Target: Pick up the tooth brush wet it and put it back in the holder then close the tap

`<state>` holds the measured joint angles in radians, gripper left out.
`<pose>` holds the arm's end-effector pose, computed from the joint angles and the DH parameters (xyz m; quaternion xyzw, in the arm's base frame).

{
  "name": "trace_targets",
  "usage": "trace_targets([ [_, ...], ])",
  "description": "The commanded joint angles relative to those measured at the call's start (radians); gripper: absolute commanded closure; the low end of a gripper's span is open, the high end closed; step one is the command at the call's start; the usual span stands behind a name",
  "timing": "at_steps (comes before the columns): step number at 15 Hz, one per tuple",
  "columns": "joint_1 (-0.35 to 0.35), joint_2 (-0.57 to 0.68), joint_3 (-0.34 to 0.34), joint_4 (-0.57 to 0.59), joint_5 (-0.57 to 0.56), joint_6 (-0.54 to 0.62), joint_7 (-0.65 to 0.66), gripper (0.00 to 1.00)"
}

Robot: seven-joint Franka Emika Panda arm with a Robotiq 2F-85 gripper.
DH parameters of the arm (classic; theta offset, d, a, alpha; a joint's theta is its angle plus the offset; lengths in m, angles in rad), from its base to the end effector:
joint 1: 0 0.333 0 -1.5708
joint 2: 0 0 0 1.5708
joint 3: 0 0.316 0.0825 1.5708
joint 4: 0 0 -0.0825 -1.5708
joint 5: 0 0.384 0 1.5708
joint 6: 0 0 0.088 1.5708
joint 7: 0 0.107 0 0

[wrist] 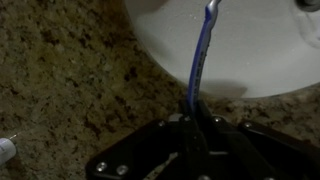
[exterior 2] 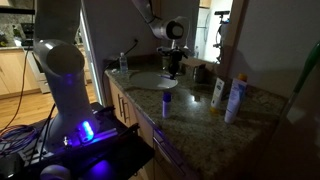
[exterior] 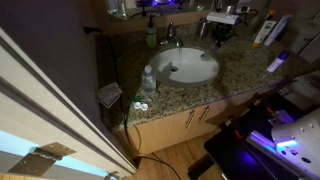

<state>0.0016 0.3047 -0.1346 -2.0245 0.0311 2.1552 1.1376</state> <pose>0.5726 -0.0736 0.2864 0.7970 -0.5979 -0.0709 0.0482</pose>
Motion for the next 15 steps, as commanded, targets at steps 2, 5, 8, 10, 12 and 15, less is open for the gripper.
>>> trace_targets([
  [2, 0.037, 0.047, 0.014, 0.03, -0.033, 0.016, 0.081, 0.91],
  [5, 0.058, 0.089, 0.017, 0.073, -0.04, 0.024, 0.122, 0.98],
  [8, 0.076, 0.137, 0.009, 0.095, -0.055, 0.082, 0.184, 0.98],
  [10, 0.092, 0.18, 0.0, 0.137, -0.07, 0.157, 0.251, 0.98],
  [12, 0.101, 0.218, -0.017, 0.186, -0.093, 0.207, 0.318, 0.98],
  [15, 0.091, 0.203, -0.004, 0.172, -0.079, 0.207, 0.329, 0.91],
])
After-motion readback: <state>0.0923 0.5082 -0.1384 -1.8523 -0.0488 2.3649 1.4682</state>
